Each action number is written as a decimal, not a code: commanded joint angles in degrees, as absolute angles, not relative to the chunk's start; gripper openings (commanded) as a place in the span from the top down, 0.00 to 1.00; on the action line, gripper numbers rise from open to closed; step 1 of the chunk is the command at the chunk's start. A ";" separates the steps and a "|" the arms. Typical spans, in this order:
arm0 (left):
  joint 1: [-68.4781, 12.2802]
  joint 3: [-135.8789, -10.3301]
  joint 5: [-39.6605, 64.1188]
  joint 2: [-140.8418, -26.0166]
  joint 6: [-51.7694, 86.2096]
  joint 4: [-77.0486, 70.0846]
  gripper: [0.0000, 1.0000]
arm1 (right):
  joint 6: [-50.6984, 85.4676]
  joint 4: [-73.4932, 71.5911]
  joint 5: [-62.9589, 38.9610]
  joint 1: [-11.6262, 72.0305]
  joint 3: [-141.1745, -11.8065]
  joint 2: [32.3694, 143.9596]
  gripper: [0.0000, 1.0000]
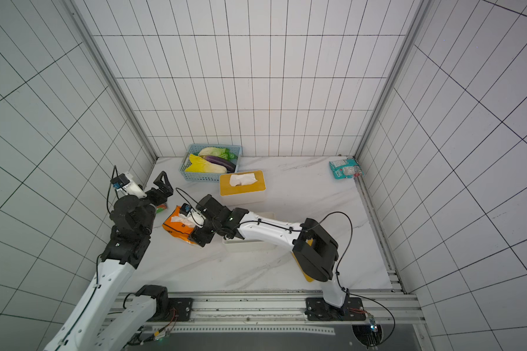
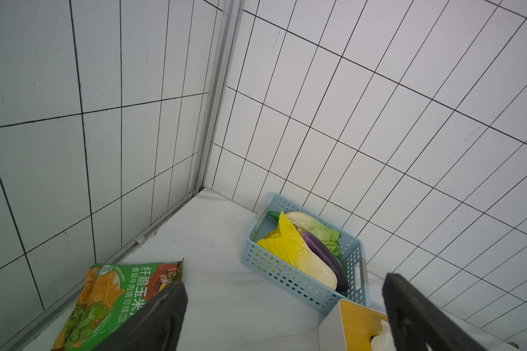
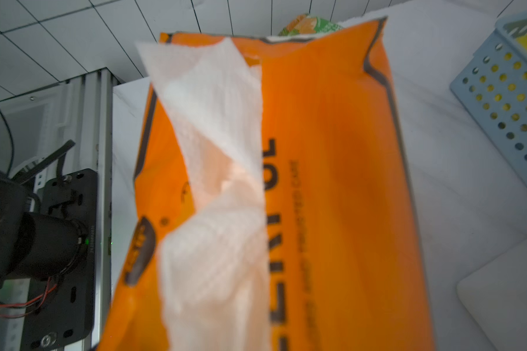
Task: Put the tissue paper into the tissue box
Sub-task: Pick up the paper towel from the center of the board, then place the paper towel in the tissue box.
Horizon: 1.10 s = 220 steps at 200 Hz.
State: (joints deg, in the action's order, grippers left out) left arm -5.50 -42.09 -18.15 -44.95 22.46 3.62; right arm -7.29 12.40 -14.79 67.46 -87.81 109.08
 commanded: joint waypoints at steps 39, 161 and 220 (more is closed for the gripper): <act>-4.86 -41.41 -18.00 -44.30 21.75 2.02 0.01 | -25.22 21.61 -37.00 54.79 -75.98 94.77 0.20; -4.79 -41.48 -17.15 -44.83 21.88 2.02 0.02 | -52.91 40.07 -49.70 37.63 -74.45 95.80 0.21; -4.83 -41.41 -17.14 -44.91 21.88 2.02 0.02 | -55.72 41.75 -47.10 37.44 -74.76 99.42 0.21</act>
